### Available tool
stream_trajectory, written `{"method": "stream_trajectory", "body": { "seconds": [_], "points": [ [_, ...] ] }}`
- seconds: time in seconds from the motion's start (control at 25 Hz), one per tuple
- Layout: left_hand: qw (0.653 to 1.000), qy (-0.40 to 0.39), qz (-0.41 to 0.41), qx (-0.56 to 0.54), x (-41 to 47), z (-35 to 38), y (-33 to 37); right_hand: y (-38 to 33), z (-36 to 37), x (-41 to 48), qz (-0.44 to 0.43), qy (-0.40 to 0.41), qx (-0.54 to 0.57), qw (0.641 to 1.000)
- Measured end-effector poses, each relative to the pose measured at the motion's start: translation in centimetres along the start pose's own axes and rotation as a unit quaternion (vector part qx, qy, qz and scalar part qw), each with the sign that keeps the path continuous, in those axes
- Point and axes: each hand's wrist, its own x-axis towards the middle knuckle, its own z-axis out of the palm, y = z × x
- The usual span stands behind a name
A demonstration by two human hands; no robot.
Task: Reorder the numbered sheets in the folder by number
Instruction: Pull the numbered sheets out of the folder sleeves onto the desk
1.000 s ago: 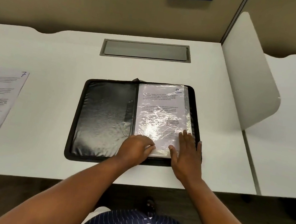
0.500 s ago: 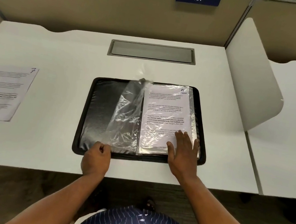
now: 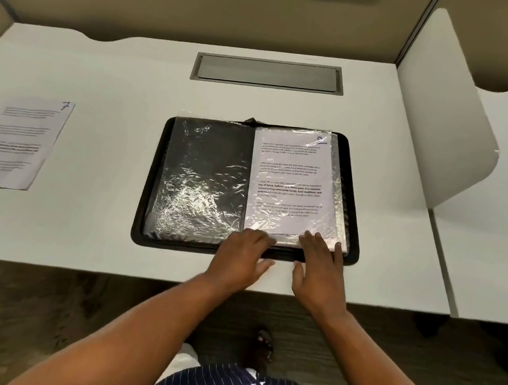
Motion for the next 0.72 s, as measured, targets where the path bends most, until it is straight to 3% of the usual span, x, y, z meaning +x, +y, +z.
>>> {"method": "stream_trajectory", "body": {
  "seconds": [0.12, 0.36, 0.72],
  "points": [
    [0.999, -0.034, -0.010, 0.013, 3.0, 0.4, 0.3, 0.3, -0.7, -1.2, -0.009, 0.015, -0.007, 1.000],
    [0.997, -0.018, -0.012, 0.068, 4.3, 0.5, 0.5, 0.8, -2.0, -2.7, -0.009, 0.037, -0.010, 0.999],
    [0.980, -0.002, -0.172, -0.103, 4.9, -1.7, 2.0, 0.6, -2.2, -3.2, -0.037, 0.053, -0.003, 0.998]
  ]
}}
